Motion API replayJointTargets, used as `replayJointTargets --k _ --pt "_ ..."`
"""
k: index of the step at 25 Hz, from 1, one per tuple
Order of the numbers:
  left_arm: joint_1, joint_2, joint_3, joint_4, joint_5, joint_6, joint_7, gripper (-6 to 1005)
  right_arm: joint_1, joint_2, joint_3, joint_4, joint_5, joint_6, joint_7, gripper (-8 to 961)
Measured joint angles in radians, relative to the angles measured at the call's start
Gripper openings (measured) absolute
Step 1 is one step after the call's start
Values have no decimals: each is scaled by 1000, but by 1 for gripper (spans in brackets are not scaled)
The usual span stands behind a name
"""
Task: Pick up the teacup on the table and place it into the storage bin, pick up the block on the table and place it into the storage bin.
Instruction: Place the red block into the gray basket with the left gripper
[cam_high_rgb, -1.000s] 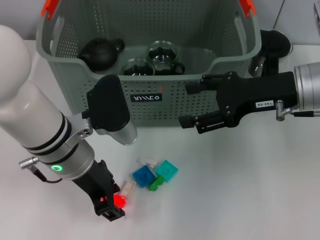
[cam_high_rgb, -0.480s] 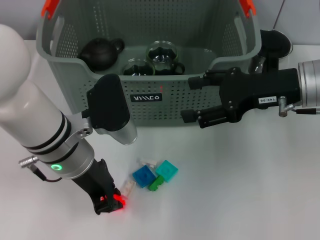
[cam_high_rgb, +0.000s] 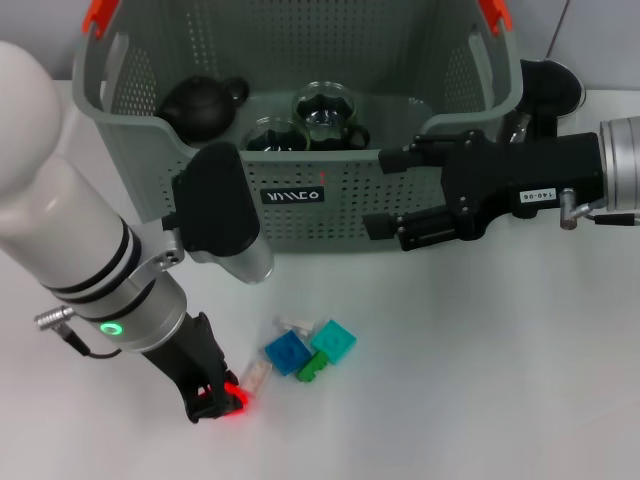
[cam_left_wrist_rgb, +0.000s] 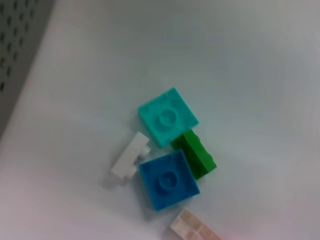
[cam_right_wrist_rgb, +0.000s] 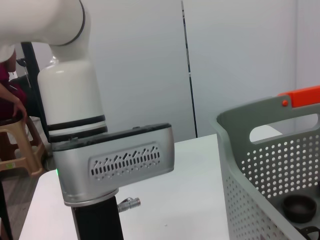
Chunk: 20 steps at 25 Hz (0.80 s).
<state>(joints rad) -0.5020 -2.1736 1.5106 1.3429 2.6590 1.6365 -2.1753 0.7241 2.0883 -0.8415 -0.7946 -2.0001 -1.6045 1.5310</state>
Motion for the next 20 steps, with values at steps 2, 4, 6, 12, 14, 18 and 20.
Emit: replayJointTargets --k 2,4,6,12,14,18,20 --pt "-1 0 -5 13 0 3 -7 204 0 0 0 0 0 0 0 945" --pt "-1 1 -10 28 -1 5 -13 210 0 -1 0 0 0 0 0 945" --pt "-1 1 -21 57 -5 14 -21 215 0 -1 0 0 0 0 0 945" --pt "-10 2 -92 143 -17 73 -65 232 -3 -4 0 0 0 -4 0 945" --pt "-14 2 -131 175 -25 98 -80 237 -6 -6 1 0 0 -7 0 945" --pt "-38 4 -272 254 -48 147 -112 248 -11 -10 1 0 0 -8 0 945" --pt "-64 5 -364 286 -67 161 -125 254 -13 -14 1 0 -1 -12 0 945"
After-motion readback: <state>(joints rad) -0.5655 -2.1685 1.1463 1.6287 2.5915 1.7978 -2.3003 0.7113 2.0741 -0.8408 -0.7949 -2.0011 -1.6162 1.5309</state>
